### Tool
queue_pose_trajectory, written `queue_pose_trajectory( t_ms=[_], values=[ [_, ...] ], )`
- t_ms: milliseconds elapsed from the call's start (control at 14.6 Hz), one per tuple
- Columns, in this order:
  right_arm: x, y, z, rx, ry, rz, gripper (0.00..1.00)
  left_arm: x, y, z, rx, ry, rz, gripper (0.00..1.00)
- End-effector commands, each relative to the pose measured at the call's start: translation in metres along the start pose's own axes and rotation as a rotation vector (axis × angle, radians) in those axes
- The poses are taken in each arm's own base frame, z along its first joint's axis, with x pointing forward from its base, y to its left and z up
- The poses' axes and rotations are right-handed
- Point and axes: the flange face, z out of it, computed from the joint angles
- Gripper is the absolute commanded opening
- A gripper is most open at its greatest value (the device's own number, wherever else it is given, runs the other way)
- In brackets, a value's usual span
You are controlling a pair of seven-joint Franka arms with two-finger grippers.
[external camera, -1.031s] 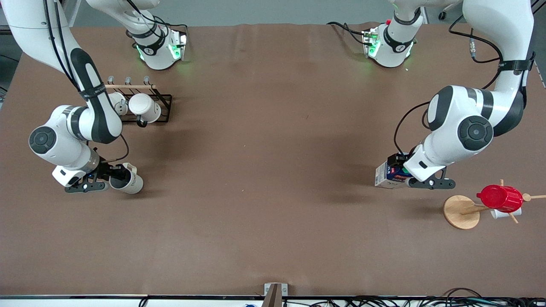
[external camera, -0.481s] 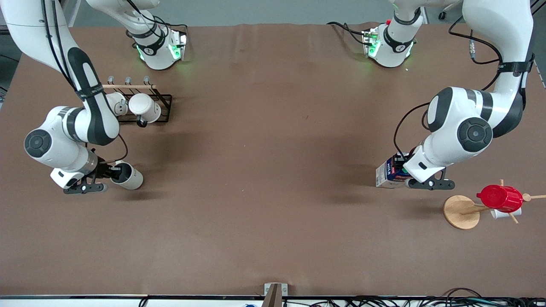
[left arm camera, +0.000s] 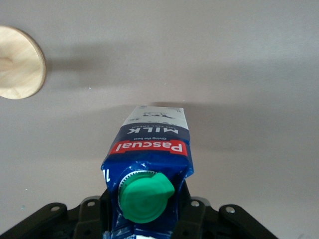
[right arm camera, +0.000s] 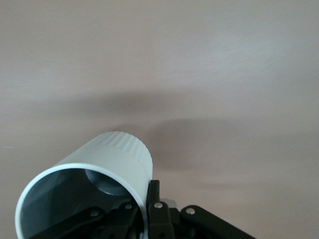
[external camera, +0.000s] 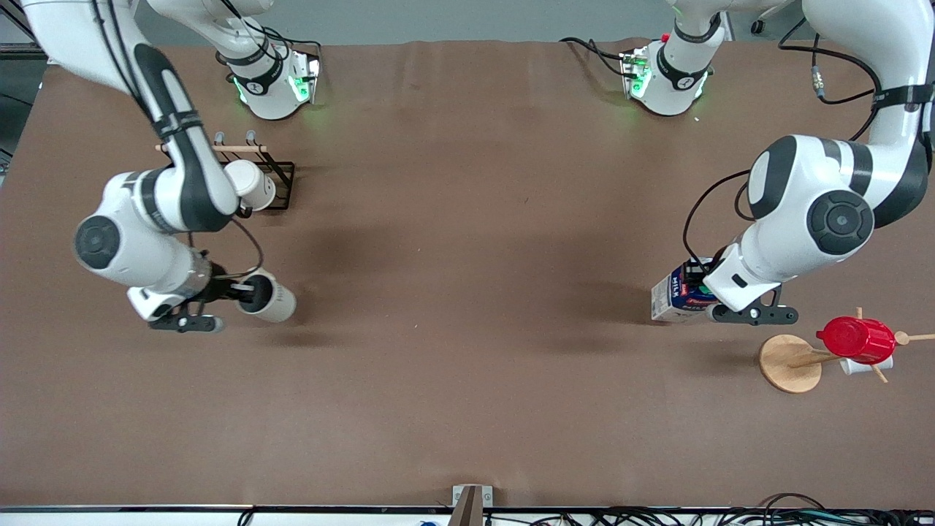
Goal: Place cup and milk on table
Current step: 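Carry the mug and carton toward the table middle with both grippers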
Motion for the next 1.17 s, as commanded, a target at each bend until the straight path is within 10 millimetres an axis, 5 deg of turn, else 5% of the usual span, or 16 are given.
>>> queue_pose_trajectory(
  t_ms=[0,206,412,756,1099],
  values=[
    [-0.024,-0.076,-0.010,0.026,0.010,0.149,0.00,-0.003,0.023,-0.030,0.010,0.017,0.020,0.48],
    [-0.041,-0.139,-0.017,0.007,0.057,0.257,0.00,-0.005,0.051,-0.049,-0.005,0.040,-0.020,0.48],
    [-0.067,-0.195,0.013,-0.031,0.091,0.340,0.00,-0.010,0.080,-0.058,-0.026,0.053,-0.046,0.48],
    [-0.087,-0.242,0.073,-0.049,0.103,0.447,0.00,-0.023,0.140,-0.063,-0.044,0.058,-0.114,0.48],
    [-0.094,-0.272,0.102,-0.042,0.119,0.507,0.01,-0.028,0.191,-0.052,-0.057,0.042,-0.203,0.48]
  ],
)
